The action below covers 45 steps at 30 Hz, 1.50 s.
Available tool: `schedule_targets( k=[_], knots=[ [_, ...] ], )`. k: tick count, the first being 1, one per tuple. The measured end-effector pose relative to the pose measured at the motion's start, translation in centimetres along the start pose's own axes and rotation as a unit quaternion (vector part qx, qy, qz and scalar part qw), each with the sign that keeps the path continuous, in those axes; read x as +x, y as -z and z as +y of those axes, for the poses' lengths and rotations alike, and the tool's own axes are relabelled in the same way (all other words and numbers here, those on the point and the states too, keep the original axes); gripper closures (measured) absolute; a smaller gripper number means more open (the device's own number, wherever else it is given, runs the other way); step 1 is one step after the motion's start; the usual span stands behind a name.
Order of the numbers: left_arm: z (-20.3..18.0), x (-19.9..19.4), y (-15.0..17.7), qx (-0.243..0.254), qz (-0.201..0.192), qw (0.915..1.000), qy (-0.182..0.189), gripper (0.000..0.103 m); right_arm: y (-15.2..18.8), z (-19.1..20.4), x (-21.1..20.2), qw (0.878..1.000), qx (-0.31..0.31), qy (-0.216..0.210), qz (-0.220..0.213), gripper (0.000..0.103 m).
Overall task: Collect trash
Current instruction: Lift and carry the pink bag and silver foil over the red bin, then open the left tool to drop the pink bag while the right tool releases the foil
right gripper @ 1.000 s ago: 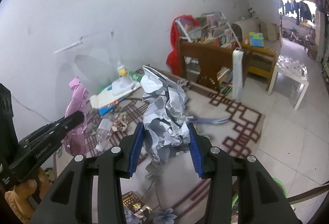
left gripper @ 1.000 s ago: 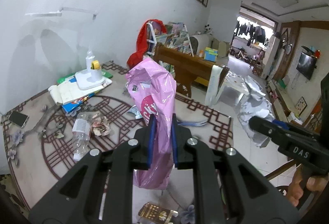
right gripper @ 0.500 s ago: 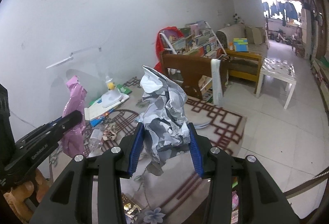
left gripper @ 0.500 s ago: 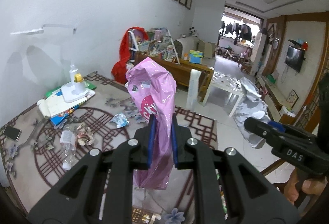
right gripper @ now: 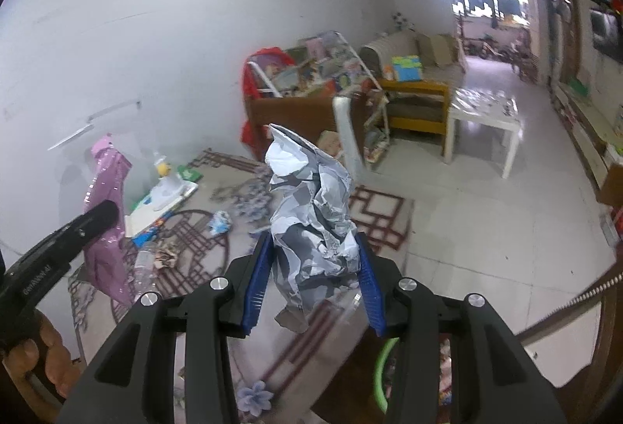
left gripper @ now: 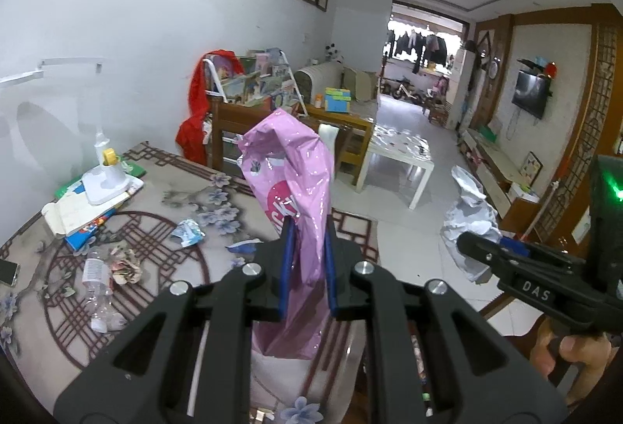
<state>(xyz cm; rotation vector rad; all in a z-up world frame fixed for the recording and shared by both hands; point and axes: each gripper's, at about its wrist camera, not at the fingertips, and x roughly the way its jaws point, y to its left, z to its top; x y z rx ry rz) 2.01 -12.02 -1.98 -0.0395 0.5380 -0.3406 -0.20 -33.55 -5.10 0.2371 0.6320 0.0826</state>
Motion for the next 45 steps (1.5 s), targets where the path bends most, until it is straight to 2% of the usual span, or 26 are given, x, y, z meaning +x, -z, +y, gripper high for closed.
schedule_targets(
  k=[10, 24, 31, 36, 38, 42, 45],
  knots=[
    [-3.2, 2.4, 0.7, 0.020, 0.028, 0.9985, 0.042, 0.089, 1.4, -4.2, -1.0, 0.998, 0.043, 0.042, 0.015, 0.061],
    [-8.8, 7.7, 2.3, 0.050, 0.089, 0.9894, 0.104, 0.089, 3.6, -11.0, -1.2, 0.988, 0.117, 0.094, 0.046, 0.061],
    [-11.9, 10.9, 3.6, 0.070, 0.126, 0.9808, 0.132, 0.089, 4.5, -13.9, -0.8, 0.980, 0.149, 0.116, 0.066, 0.061],
    [-13.5, 13.4, 5.5, 0.074, 0.168, 0.9719, 0.147, 0.089, 5.8, -15.9, 0.4, 0.969, 0.187, 0.121, 0.105, 0.060],
    [-14.0, 14.4, 6.5, 0.072, 0.189, 0.9671, 0.154, 0.086, 6.3, -16.8, 0.9, 0.964, 0.203, 0.122, 0.120, 0.060],
    [-14.8, 15.3, 7.4, 0.073, 0.207, 0.9622, 0.161, 0.085, 6.9, -17.9, 1.2, 0.956, 0.224, 0.131, 0.133, 0.058],
    [-15.4, 15.5, 7.7, 0.078, 0.211, 0.9601, 0.166, 0.077, 6.9, -18.3, 1.2, 0.954, 0.228, 0.138, 0.138, 0.056]
  ],
)
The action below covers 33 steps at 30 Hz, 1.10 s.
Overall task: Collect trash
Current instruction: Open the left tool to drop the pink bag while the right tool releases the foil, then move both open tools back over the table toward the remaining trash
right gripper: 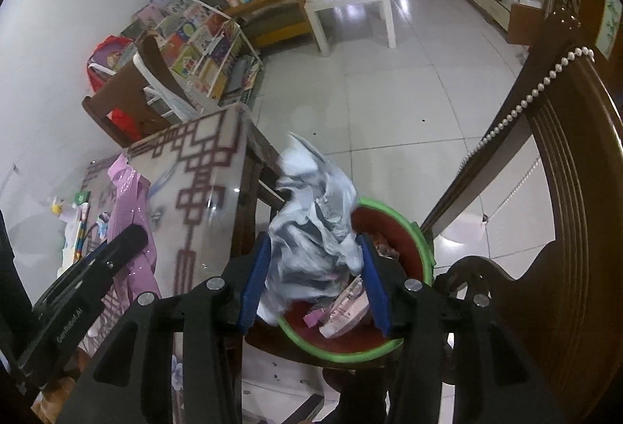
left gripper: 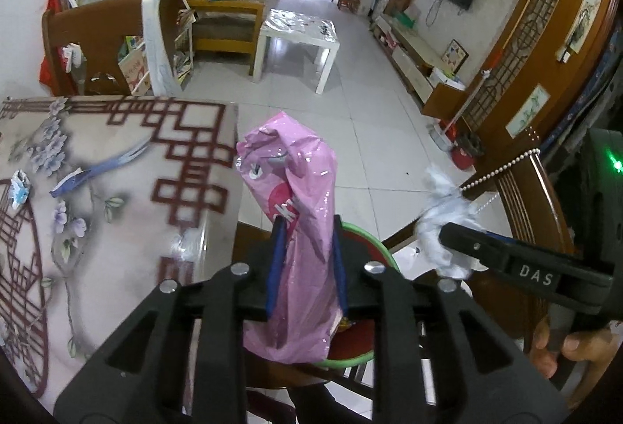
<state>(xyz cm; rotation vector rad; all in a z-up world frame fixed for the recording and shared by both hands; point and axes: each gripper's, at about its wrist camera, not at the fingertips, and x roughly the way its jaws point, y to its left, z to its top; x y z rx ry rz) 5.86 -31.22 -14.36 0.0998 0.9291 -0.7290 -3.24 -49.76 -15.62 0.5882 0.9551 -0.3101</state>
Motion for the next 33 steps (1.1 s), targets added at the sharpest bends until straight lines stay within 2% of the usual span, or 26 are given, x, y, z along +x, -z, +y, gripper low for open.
schedule_targets(
  k=[2, 3, 7, 12, 16, 23, 30, 33],
  knots=[
    [-0.4, 0.2, 0.0, 0.005, 0.000, 1.0000, 0.003, 0.065, -0.1, -0.3, 0.0, 1.000, 0.006, 0.008, 0.000, 0.042],
    [-0.5, 0.2, -0.1, 0.006, -0.002, 1.0000, 0.005, 0.057, -0.2, -0.3, 0.0, 1.000, 0.010, 0.011, -0.002, 0.040],
    [-1.0, -0.1, -0.5, 0.013, -0.012, 0.9998, 0.011, 0.046, -0.4, -0.6, -0.5, 1.000, 0.015, 0.017, -0.014, 0.040],
    [-1.1, -1.1, -0.8, 0.016, -0.027, 0.9994, 0.012, 0.042, -0.3, -0.5, -1.0, 0.999, 0.016, -0.002, -0.030, 0.038],
    [-0.7, -2.8, -1.0, 0.015, -0.048, 0.9987, 0.005, 0.039, -0.4, 0.7, -1.5, 0.999, -0.007, -0.002, -0.042, 0.036],
    [1.7, -5.8, -0.4, -0.016, -0.077, 0.9968, -0.016, 0.035, 0.0, 2.5, -1.3, 0.999, -0.035, -0.011, -0.038, 0.035],
    [6.9, -9.3, 2.7, -0.070, -0.086, 0.9909, -0.077, 0.032, 1.5, 6.5, -0.2, 0.994, -0.103, -0.034, -0.017, 0.035],
    [10.3, -11.0, 4.7, -0.113, -0.087, 0.9830, -0.116, 0.032, 2.7, 8.8, 0.6, 0.989, -0.138, -0.052, 0.000, 0.035]
  ],
)
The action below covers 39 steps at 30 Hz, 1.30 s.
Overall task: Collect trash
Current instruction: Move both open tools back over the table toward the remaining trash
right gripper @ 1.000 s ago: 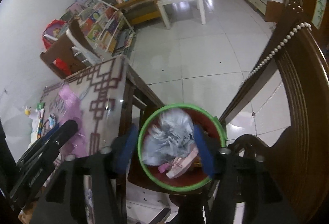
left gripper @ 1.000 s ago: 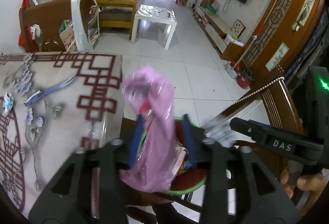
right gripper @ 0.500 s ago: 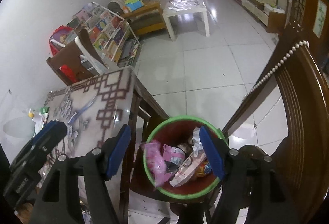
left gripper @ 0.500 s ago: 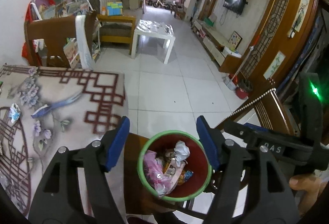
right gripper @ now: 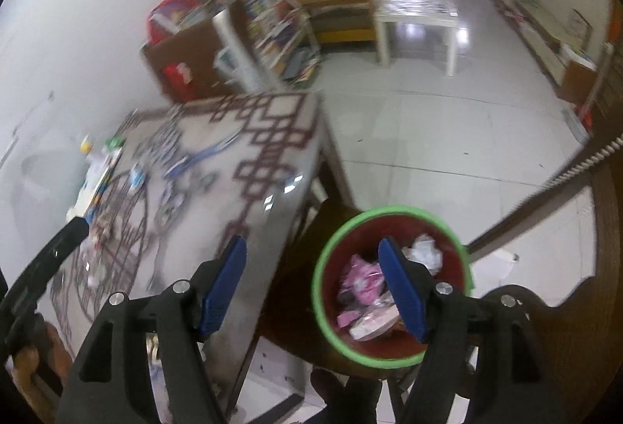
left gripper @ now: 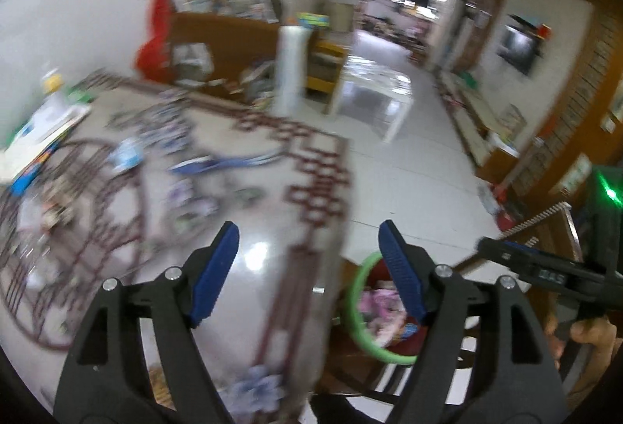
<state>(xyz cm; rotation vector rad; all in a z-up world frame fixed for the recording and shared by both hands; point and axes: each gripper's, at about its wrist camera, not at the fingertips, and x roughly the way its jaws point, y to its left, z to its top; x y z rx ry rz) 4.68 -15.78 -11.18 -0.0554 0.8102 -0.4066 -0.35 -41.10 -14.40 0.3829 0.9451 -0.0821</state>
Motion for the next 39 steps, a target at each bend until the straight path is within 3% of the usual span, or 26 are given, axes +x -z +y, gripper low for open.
schedule_targets(
  k=[7, 18, 27, 29, 34, 39],
  knots=[
    [8.2, -3.6, 2.9, -0.087, -0.007, 0.9922, -0.089, 0.032, 2.1, 6.4, 2.5, 0.994, -0.083, -0.050, 0.051, 0.034],
    [13.6, -7.1, 5.9, -0.138, -0.011, 0.9806, -0.139, 0.031, 6.7, 15.5, 6.4, 0.966, -0.199, -0.098, 0.131, 0.034],
    [16.4, -8.3, 6.3, -0.162, -0.021, 0.9737, -0.159, 0.031, 11.1, 21.4, 10.5, 0.923, -0.304, -0.117, 0.203, 0.033],
    [17.1, -8.3, 6.4, -0.167, -0.019, 0.9724, -0.162, 0.031, 12.1, 22.8, 11.8, 0.908, -0.336, -0.115, 0.222, 0.026],
    [18.6, -8.3, 6.4, -0.175, -0.019, 0.9696, -0.170, 0.031, 14.3, 26.5, 13.8, 0.878, -0.393, -0.131, 0.240, 0.026],
    [21.4, -7.7, 6.2, -0.188, -0.013, 0.9645, -0.185, 0.031, 16.7, 29.5, 16.4, 0.849, -0.447, -0.114, 0.258, 0.028]
  ],
)
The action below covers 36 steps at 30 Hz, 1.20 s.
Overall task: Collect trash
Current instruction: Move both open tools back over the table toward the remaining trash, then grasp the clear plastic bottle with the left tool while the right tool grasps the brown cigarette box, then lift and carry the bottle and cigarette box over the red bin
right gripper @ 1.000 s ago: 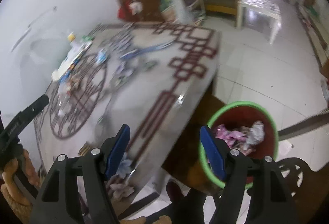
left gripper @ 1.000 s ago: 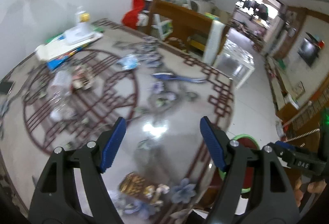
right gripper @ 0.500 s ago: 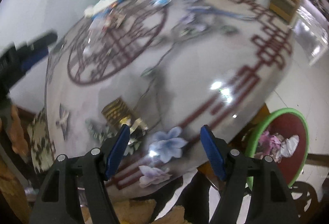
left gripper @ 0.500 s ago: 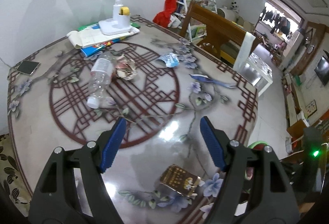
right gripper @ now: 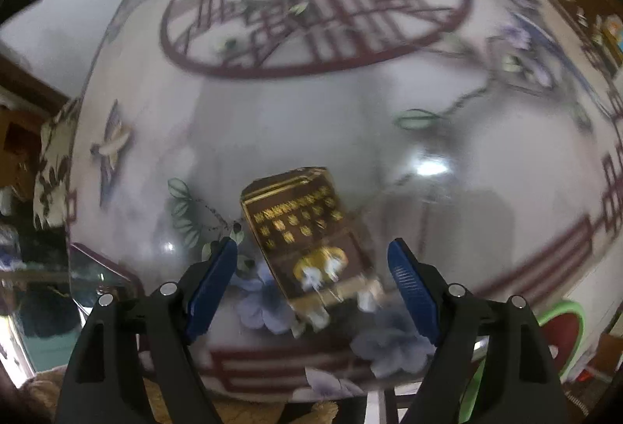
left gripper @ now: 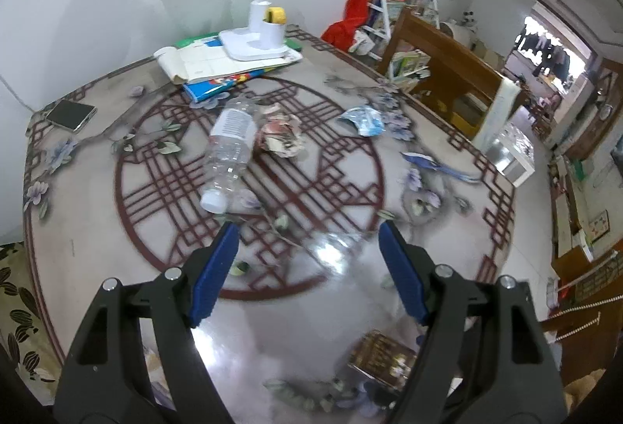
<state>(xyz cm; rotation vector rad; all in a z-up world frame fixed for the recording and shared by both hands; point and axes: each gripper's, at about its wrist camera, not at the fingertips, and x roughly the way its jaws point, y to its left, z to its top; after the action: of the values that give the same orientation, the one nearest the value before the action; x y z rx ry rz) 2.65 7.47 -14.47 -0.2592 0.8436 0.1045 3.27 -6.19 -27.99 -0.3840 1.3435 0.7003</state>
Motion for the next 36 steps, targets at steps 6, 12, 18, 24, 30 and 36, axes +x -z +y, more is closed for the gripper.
schedule_targets(
  k=[6, 12, 18, 24, 30, 36],
  knots=[
    [2.8, 3.8, -2.7, 0.001, 0.002, 0.9994, -0.034, 0.030, -1.0, 0.1, 1.1, 1.000, -0.022, -0.008, 0.010, 0.048],
    [5.5, 10.2, -6.0, -0.002, 0.022, 0.9976, -0.066, 0.030, -2.5, -2.2, 0.2, 0.999, 0.021, -0.040, -0.011, 0.052],
    [7.2, 16.6, -7.7, -0.001, 0.069, 0.9937, -0.088, 0.030, -4.2, -4.4, -0.5, 0.996, 0.061, -0.054, -0.026, 0.052],
    [8.6, 20.4, -8.3, -0.019, 0.102, 0.9901, -0.095, 0.043, -4.3, -6.5, -0.7, 0.994, 0.090, -0.060, -0.035, 0.052],
    [8.7, 19.0, -7.6, -0.038, 0.089, 0.9909, -0.093, 0.051, -4.2, -7.6, -1.4, 0.991, 0.108, -0.062, -0.052, 0.052],
    [7.8, 13.6, -5.3, -0.060, 0.054, 0.9926, -0.091, 0.056, -3.7, -9.3, -4.5, 0.984, 0.137, -0.045, -0.101, 0.052]
  ],
)
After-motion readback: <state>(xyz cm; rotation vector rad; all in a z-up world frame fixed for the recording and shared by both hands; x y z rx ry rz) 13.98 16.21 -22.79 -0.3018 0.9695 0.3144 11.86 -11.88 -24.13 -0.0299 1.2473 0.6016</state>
